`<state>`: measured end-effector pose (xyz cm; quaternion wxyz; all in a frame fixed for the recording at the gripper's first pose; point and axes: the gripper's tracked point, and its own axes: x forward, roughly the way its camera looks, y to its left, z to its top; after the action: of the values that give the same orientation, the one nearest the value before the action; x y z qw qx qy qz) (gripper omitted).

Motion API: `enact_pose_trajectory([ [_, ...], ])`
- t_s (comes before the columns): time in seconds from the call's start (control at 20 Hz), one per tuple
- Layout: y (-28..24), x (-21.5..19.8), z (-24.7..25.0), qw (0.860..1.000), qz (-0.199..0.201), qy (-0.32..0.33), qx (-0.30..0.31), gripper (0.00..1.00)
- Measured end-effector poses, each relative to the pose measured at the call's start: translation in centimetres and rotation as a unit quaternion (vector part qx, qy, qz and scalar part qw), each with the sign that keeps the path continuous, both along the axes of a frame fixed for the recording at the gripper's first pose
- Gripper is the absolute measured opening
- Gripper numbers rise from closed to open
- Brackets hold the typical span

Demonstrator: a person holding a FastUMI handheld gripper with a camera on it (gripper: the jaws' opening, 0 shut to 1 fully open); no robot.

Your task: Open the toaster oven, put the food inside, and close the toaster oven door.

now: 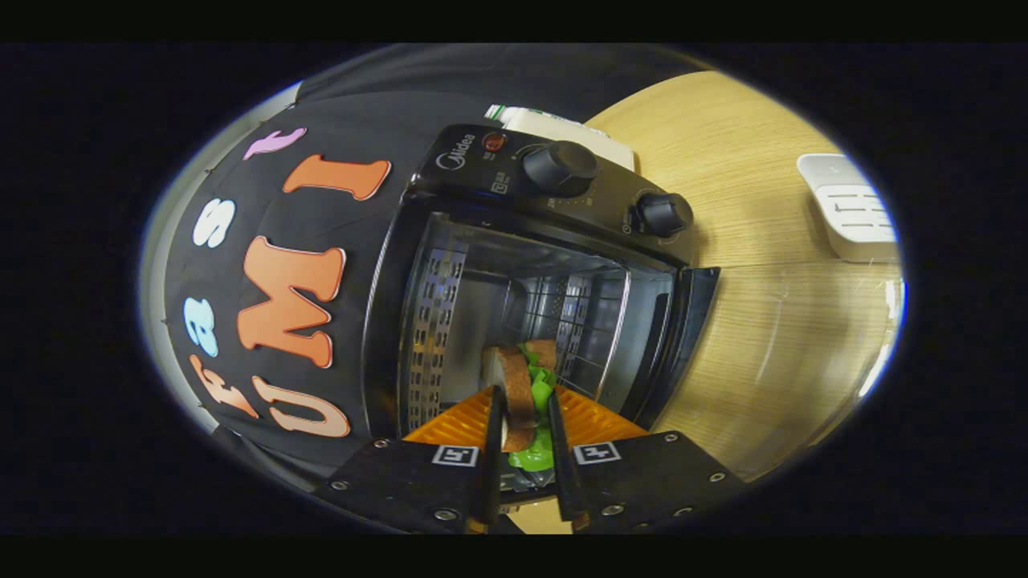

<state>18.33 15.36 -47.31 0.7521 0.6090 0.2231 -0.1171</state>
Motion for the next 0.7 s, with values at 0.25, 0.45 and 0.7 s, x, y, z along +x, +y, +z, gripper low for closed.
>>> enact_pose_trajectory([
  [0.25, -0.2, -2.0, 0.6, 1.000, 0.012, 0.011, -0.024, 0.83],
  [0.45, -0.4, -5.0, 2.0, 0.999, 0.028, 0.011, -0.037, 0.97],
  [0.7, 0.0, -9.9, 5.1, 0.995, 0.070, -0.002, -0.070, 0.98],
])
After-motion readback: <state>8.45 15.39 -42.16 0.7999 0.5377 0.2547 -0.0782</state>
